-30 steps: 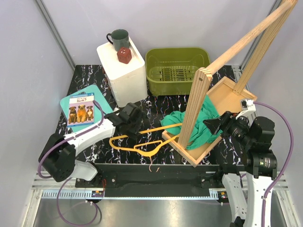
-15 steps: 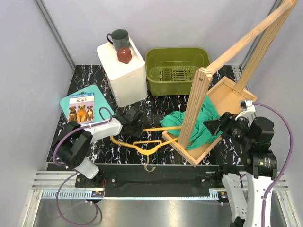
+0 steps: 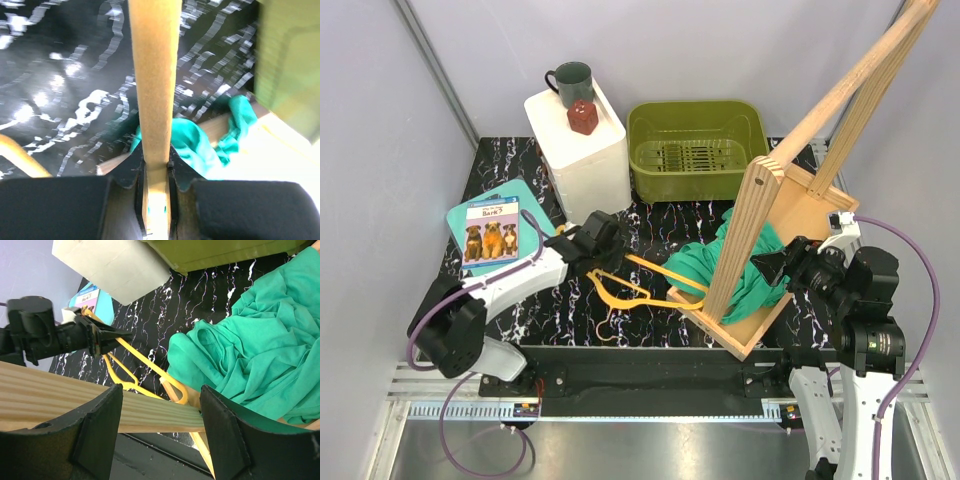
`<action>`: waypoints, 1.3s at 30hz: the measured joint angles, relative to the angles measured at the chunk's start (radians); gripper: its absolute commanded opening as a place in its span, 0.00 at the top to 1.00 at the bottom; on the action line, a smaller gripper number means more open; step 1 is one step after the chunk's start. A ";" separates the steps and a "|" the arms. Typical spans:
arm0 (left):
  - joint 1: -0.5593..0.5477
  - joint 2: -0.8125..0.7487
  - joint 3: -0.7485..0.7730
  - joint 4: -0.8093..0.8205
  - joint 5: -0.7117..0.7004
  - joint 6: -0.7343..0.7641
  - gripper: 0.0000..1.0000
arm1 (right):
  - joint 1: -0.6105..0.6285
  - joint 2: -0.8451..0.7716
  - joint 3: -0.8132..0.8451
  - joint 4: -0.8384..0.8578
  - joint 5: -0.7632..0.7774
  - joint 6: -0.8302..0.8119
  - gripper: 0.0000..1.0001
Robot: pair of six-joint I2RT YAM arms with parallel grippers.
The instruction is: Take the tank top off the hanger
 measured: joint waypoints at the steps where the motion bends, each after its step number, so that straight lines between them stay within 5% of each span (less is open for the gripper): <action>1: -0.004 -0.007 0.013 -0.002 -0.009 0.015 1.00 | 0.000 0.000 0.000 0.000 0.002 0.000 0.29; 11: -0.012 -0.062 0.223 -0.039 -0.101 0.395 1.00 | 0.000 0.000 0.000 0.000 0.006 0.001 0.30; 18: -0.024 -0.094 0.394 0.055 -0.034 0.904 1.00 | 0.000 -0.009 0.021 0.000 0.026 0.013 0.29; 24: -0.142 -0.041 0.544 0.083 0.077 1.327 1.00 | 0.000 -0.032 0.030 0.071 0.042 0.091 0.30; 31: -0.302 -0.013 0.506 0.074 0.120 1.744 1.00 | 0.000 -0.011 0.065 0.220 0.002 0.184 0.26; 39: -0.329 -0.005 0.478 0.043 0.150 1.969 1.00 | 0.000 0.062 0.083 0.423 -0.087 0.258 0.30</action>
